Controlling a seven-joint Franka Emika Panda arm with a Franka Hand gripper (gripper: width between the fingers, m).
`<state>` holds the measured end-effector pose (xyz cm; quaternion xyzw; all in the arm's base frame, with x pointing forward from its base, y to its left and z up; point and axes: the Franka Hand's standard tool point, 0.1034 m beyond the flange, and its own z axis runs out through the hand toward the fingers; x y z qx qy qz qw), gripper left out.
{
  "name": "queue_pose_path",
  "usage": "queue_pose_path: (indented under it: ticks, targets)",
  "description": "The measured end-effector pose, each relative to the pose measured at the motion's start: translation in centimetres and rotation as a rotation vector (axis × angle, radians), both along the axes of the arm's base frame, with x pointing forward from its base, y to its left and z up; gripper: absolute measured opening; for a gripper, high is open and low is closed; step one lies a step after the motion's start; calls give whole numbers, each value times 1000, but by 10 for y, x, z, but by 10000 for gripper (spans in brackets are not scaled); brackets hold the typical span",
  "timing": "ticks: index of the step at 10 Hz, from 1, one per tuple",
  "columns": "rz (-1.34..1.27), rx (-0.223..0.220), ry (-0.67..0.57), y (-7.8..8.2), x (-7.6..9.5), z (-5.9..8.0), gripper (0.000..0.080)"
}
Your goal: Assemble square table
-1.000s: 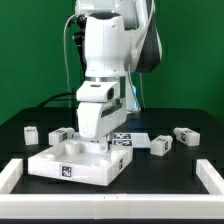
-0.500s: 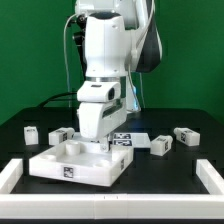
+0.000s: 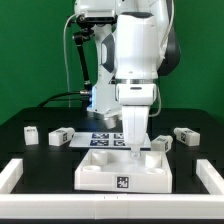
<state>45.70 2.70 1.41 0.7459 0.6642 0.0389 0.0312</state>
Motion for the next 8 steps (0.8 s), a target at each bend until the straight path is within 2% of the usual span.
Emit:
queue_pose_path:
  ticks: [2,3,5,6,8]
  targets:
    - [1,1,-1,2,1,0,60]
    - [21,4,-16,15,12,0,60]
    - [93,-7,-25,32,35,0,60]
    - [126,-19,-6,39,36,-1,60]
    - [122,-18,-6,40,35,-1,60]
